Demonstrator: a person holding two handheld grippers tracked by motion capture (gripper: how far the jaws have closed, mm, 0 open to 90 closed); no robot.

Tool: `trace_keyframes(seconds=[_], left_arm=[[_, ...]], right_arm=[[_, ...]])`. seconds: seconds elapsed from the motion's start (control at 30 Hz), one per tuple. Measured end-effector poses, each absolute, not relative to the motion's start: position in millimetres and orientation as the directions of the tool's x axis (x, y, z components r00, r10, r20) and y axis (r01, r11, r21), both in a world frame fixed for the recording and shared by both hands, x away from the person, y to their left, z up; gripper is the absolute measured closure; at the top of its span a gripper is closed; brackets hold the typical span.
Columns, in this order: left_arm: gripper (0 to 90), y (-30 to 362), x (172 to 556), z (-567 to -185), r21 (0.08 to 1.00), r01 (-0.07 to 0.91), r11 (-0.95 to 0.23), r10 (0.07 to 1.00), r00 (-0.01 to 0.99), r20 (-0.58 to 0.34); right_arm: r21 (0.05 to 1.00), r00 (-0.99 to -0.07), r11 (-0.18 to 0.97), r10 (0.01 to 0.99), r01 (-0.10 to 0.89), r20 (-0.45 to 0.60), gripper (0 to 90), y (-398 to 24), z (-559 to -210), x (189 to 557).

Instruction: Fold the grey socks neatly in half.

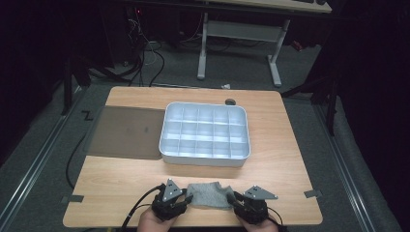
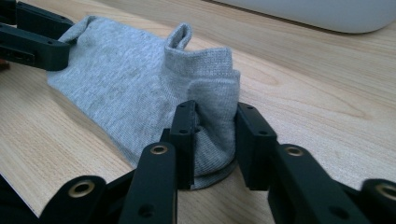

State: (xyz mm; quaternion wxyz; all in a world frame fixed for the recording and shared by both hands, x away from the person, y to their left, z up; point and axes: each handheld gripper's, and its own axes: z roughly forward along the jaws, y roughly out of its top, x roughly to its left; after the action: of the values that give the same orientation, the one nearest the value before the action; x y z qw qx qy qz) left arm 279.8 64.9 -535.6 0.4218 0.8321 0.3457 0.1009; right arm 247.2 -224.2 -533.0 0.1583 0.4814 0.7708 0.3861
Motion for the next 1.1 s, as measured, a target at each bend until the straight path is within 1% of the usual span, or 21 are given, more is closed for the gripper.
trace_keyframes(seconds=[0.17, 0.3, 0.5, 0.53, 0.8, 1.1], left_arm=[[62.7, 65, 280, -536, 0.772, 0.491, -0.404, 0.662, 0.74, -0.123], [61.1, 65, 280, -536, 0.773, 0.489, -0.405, 0.66, 0.741, -0.123], [58.9, 64, 277, -534, 0.781, 0.472, -0.408, 0.647, 0.754, -0.118], [58.6, 63, 277, -534, 0.782, 0.477, -0.402, 0.642, 0.756, -0.131], [58.8, 61, 276, -534, 0.787, 0.472, -0.396, 0.64, 0.757, -0.132], [58.7, 60, 277, -535, 0.779, 0.475, -0.41, 0.635, 0.761, -0.13]], right_arm=[[0.752, -0.495, 0.237, 0.858, 0.614, 0.134, 79.4, -224, -533, 247], [0.761, -0.493, 0.236, 0.861, 0.605, 0.125, 82.2, -225, -532, 246], [0.775, -0.482, 0.226, 0.869, 0.589, 0.113, 82.4, -229, -528, 246], [0.779, -0.478, 0.22, 0.871, 0.587, 0.114, 82.3, -231, -527, 245], [0.797, -0.467, 0.207, 0.878, 0.568, 0.105, 82.5, -238, -520, 243], [0.793, -0.46, 0.201, 0.881, 0.575, 0.11, 82.4, -238, -521, 243]])
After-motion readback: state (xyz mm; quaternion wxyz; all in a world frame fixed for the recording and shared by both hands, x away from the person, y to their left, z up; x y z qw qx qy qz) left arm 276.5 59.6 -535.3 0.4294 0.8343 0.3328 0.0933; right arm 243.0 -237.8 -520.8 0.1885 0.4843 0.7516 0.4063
